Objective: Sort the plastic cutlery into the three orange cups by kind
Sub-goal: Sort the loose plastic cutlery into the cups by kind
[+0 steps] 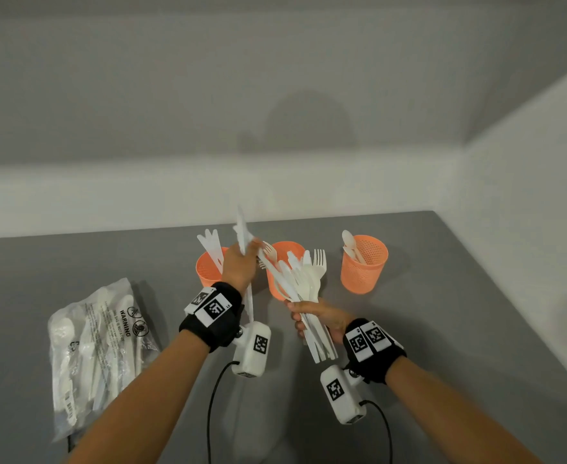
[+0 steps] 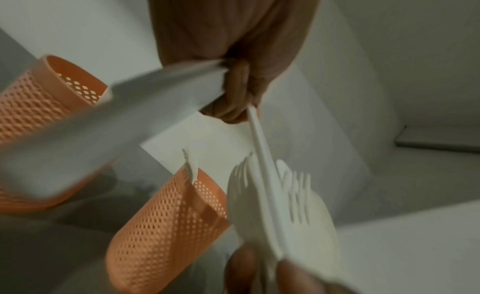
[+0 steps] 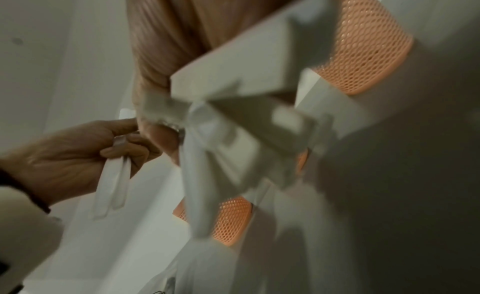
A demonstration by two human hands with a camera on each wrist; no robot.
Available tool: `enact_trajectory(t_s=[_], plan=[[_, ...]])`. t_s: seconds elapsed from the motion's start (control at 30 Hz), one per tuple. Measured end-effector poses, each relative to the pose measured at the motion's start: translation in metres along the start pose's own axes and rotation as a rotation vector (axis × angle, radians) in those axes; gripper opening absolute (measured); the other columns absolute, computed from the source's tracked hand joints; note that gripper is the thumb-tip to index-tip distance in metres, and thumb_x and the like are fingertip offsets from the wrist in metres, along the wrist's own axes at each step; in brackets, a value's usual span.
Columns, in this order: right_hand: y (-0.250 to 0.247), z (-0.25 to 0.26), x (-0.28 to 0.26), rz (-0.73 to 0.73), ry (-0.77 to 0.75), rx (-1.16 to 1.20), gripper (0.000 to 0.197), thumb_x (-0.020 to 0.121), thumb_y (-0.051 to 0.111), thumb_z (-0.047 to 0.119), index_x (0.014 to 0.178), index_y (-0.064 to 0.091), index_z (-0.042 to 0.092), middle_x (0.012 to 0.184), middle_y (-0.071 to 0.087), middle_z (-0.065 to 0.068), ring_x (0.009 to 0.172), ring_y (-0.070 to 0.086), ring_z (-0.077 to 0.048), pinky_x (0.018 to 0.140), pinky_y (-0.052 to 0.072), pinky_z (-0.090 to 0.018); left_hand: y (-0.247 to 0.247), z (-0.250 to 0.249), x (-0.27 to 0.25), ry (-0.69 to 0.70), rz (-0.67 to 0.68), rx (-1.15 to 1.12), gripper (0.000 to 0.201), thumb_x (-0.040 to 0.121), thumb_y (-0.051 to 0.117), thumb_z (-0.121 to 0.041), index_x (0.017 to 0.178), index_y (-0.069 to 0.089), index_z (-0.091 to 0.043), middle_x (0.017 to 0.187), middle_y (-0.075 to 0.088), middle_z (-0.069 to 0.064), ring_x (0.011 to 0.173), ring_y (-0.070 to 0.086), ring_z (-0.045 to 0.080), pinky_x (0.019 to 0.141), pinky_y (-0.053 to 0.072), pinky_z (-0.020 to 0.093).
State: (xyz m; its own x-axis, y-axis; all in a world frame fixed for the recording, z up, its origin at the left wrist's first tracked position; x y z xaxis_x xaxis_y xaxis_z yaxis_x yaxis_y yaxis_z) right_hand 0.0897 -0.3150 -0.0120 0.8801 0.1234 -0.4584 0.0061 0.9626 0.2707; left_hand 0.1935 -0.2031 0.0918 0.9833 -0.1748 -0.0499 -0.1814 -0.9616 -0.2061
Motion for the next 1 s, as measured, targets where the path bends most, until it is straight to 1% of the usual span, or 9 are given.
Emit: enact_trajectory(t_s=[0.07, 0.2, 0.4, 0.57, 0.67, 0.77, 0.83, 0.9, 1.0], plan=[[-0.001, -0.002, 0.002, 0.004, 0.007, -0.002, 0.009, 0.091, 0.055, 0.014, 0.083, 0.054, 0.016, 0.053, 0.053, 0.009, 0.044, 0.049, -0.005, 0.048, 0.046, -0.019, -0.013, -0.004, 0.008, -0.007, -0.085, -0.148, 0.027, 0.1, 0.036, -0.026, 0.078, 0.048, -0.019, 0.066, 0.057, 0.001, 0.047, 0.049, 0.007, 0.048, 0.037, 0.02], [-0.006, -0.002, 0.004, -0.014, 0.004, 0.008, 0.008, 0.086, 0.062, 0.018, 0.083, 0.055, 0.016, 0.054, 0.054, 0.008, 0.045, 0.05, -0.005, 0.048, 0.046, -0.019, -0.029, -0.01, 0.024, 0.019, -0.167, -0.258, 0.027, 0.1, 0.033, -0.029, 0.079, 0.048, -0.02, 0.054, 0.043, 0.002, 0.044, 0.045, 0.014, 0.048, 0.04, 0.026], [-0.001, 0.008, 0.007, 0.001, -0.024, 0.02, 0.01, 0.089, 0.06, 0.015, 0.079, 0.056, 0.017, 0.055, 0.053, 0.006, 0.045, 0.049, -0.006, 0.05, 0.046, -0.02, 0.01, 0.015, 0.007, -0.118, 0.171, 0.003, 0.022, 0.087, 0.062, -0.022, 0.076, 0.049, -0.009, 0.048, 0.035, 0.001, 0.027, 0.029, 0.005, 0.031, 0.028, 0.015], [0.007, 0.01, 0.01, 0.018, 0.01, 0.002, 0.017, 0.091, 0.054, 0.012, 0.075, 0.055, 0.016, 0.052, 0.054, 0.006, 0.042, 0.049, -0.006, 0.048, 0.045, -0.019, 0.03, 0.022, -0.004, -0.153, 0.287, 0.048, 0.021, 0.086, 0.064, -0.018, 0.074, 0.053, -0.006, 0.029, 0.04, -0.007, 0.023, 0.03, 0.004, 0.031, 0.025, 0.013], [0.007, 0.01, 0.012, 0.028, 0.009, 0.01, 0.011, 0.09, 0.056, 0.012, 0.079, 0.056, 0.015, 0.052, 0.054, 0.007, 0.043, 0.049, -0.005, 0.048, 0.045, -0.018, 0.021, 0.015, 0.007, -0.111, 0.198, 0.04, 0.026, 0.088, 0.061, -0.02, 0.068, 0.048, -0.009, 0.043, 0.043, -0.001, 0.025, 0.032, 0.004, 0.031, 0.028, 0.014], [0.01, 0.011, 0.011, 0.05, 0.004, 0.014, 0.006, 0.082, 0.061, 0.015, 0.083, 0.055, 0.015, 0.052, 0.054, 0.007, 0.043, 0.049, -0.005, 0.047, 0.044, -0.017, 0.003, 0.012, 0.022, -0.106, 0.056, -0.028, 0.021, 0.095, 0.05, -0.025, 0.081, 0.048, -0.008, 0.061, 0.047, 0.004, 0.033, 0.038, 0.006, 0.033, 0.032, 0.016], [0.011, 0.01, 0.01, 0.05, 0.018, 0.005, 0.011, 0.088, 0.059, 0.015, 0.078, 0.053, 0.015, 0.049, 0.053, 0.008, 0.04, 0.047, -0.004, 0.045, 0.044, -0.017, -0.007, 0.012, 0.032, -0.112, -0.003, -0.158, 0.025, 0.099, 0.041, -0.023, 0.081, 0.046, -0.007, 0.068, 0.056, 0.009, 0.03, 0.041, 0.005, 0.032, 0.033, 0.016], [0.011, 0.011, 0.01, 0.051, 0.029, -0.017, 0.019, 0.091, 0.055, 0.016, 0.073, 0.049, 0.015, 0.045, 0.051, 0.009, 0.039, 0.045, -0.004, 0.045, 0.044, -0.017, -0.021, 0.009, 0.038, -0.08, -0.08, -0.258, 0.025, 0.1, 0.038, -0.021, 0.083, 0.045, -0.003, 0.071, 0.062, 0.012, 0.027, 0.04, 0.005, 0.031, 0.034, 0.015], [0.013, 0.014, 0.013, 0.062, 0.01, -0.002, 0.014, 0.078, 0.062, 0.019, 0.075, 0.049, 0.014, 0.048, 0.05, 0.008, 0.039, 0.044, -0.004, 0.046, 0.043, -0.019, -0.054, 0.0, 0.049, -0.013, -0.258, -0.246, 0.022, 0.099, 0.039, -0.026, 0.096, 0.045, -0.005, 0.068, 0.061, 0.005, 0.028, 0.042, 0.003, 0.034, 0.036, 0.015]])
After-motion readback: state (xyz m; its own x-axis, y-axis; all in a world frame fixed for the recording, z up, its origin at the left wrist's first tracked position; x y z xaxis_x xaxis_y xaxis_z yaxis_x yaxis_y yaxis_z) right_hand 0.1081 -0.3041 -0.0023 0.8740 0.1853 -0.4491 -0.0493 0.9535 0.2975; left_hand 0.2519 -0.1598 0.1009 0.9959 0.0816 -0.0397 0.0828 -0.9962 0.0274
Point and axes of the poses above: each hand's wrist, its own x-axis towards the middle knuckle, its own y-axis out of the palm, z = x × y, the point moved 9 cm from there along x, towards the middle knuckle
